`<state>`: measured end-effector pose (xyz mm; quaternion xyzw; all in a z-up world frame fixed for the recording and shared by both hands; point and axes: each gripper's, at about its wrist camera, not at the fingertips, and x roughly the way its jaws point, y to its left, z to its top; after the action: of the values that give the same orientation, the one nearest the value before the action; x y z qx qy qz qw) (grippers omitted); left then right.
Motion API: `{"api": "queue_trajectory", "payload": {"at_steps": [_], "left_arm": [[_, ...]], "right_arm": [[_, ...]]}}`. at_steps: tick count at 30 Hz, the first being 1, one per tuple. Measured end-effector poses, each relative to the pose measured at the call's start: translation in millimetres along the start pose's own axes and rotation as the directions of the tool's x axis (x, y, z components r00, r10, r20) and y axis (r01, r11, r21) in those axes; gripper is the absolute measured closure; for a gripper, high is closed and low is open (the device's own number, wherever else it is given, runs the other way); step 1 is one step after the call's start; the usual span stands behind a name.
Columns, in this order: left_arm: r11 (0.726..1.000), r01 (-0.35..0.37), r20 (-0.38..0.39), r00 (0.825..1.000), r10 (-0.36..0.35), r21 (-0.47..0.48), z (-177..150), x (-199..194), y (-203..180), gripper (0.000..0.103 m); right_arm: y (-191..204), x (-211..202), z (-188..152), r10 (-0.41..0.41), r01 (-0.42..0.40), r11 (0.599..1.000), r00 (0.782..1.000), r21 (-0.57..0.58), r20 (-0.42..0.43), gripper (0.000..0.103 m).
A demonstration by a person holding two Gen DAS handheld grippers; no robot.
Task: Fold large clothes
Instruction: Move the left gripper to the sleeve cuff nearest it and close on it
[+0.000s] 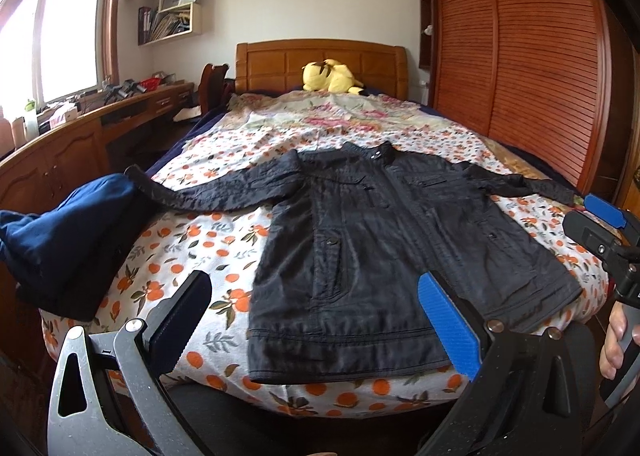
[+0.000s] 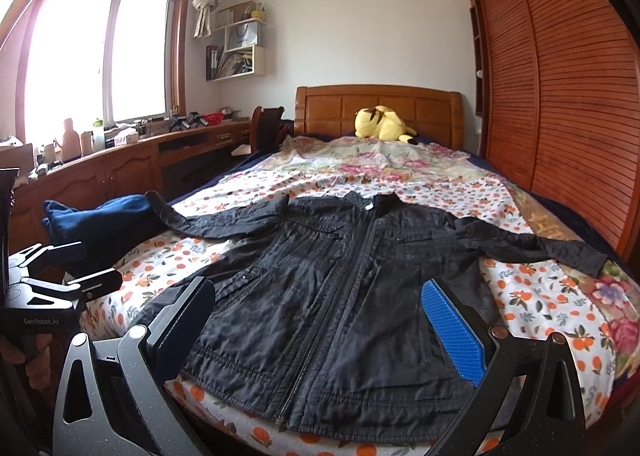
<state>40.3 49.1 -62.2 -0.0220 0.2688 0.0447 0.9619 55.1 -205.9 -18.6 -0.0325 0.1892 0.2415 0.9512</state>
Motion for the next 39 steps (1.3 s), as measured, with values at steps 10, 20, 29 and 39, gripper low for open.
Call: {"api": "queue_trajectory", "payload": {"at_steps": [10, 20, 29, 39], "left_arm": [[0.998, -0.055, -0.06, 0.997, 0.055, -0.006, -9.3, 37.0, 25.0, 0.0], [0.995, -0.1, -0.119, 0.988, 0.101, 0.013, -10.5, 87.3, 40.0, 0.0], [0.991, -0.134, -0.167, 0.978, 0.129, -0.02, -1.4, 122.7, 73.2, 0.0], [0.987, -0.147, -0.219, 0.967, 0.13, -0.063, 18.7, 165.7, 126.9, 0.0]], "right_arm": [[6.0, 44.7, -2.2, 0.02, -0.021, 0.999, 0.999, -0.034, -0.045, 0.0], [-0.8, 91.7, -4.0, 0.061, -0.064, 0.997, 0.995, -0.034, -0.081, 0.0], [9.8, 145.2, 22.1, 0.105, -0.115, 0.989, 0.988, -0.09, -0.113, 0.0], [8.6, 188.3, 9.9, 0.174, -0.193, 0.978, 0.964, -0.074, -0.202, 0.0]]}}
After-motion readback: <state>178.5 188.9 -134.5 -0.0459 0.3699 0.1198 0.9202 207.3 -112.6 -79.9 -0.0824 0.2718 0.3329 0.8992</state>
